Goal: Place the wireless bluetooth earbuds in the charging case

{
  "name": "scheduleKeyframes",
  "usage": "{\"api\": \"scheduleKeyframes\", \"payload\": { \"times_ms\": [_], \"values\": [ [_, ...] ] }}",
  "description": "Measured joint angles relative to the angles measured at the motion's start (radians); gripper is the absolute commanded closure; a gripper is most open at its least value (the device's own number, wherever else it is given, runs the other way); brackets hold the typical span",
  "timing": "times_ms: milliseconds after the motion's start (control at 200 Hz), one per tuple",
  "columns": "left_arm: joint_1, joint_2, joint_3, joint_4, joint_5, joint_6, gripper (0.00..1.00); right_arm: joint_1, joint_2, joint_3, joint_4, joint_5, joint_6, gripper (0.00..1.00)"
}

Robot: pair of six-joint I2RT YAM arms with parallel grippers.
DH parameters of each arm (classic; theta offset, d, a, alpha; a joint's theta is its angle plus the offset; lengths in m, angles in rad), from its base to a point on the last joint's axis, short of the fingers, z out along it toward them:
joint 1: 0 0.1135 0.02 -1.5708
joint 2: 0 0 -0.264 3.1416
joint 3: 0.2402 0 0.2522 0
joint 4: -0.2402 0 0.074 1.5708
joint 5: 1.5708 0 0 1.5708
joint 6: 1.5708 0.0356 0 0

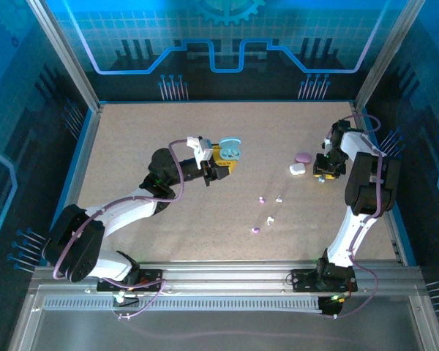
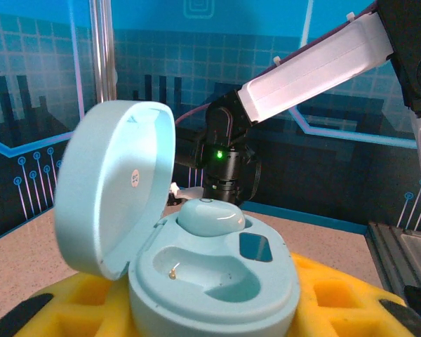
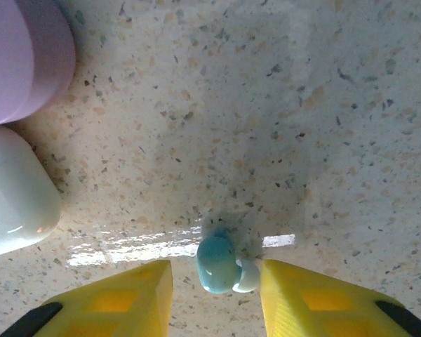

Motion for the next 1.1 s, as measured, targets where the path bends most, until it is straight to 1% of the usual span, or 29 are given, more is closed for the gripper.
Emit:
{"api": "scheduleKeyframes", "payload": {
  "times_ms": [570, 820, 885, 1101],
  "values": [
    [0.0, 0.0, 0.0, 0.0, 0.0, -0.006, 0.68, 0.0, 0.048, 0.039, -0.003, 0.003, -0.019, 0.62],
    [0.0, 0.0, 0.0, 0.0, 0.0, -0.006, 0.68, 0.0, 0.082, 0.058, -0.003, -0.001, -0.026, 0.65],
    [0.0, 0.0, 0.0, 0.0, 0.0, -0.006, 0.68, 0.0, 0.083, 0.06, -0.003, 0.001, -0.028, 0.69],
    [0.0, 0.0, 0.0, 0.0, 0.0, -0.006, 0.68, 0.004, 0.083, 0.06, -0.006, 0.013, -0.031, 0.71]
  ]
}}
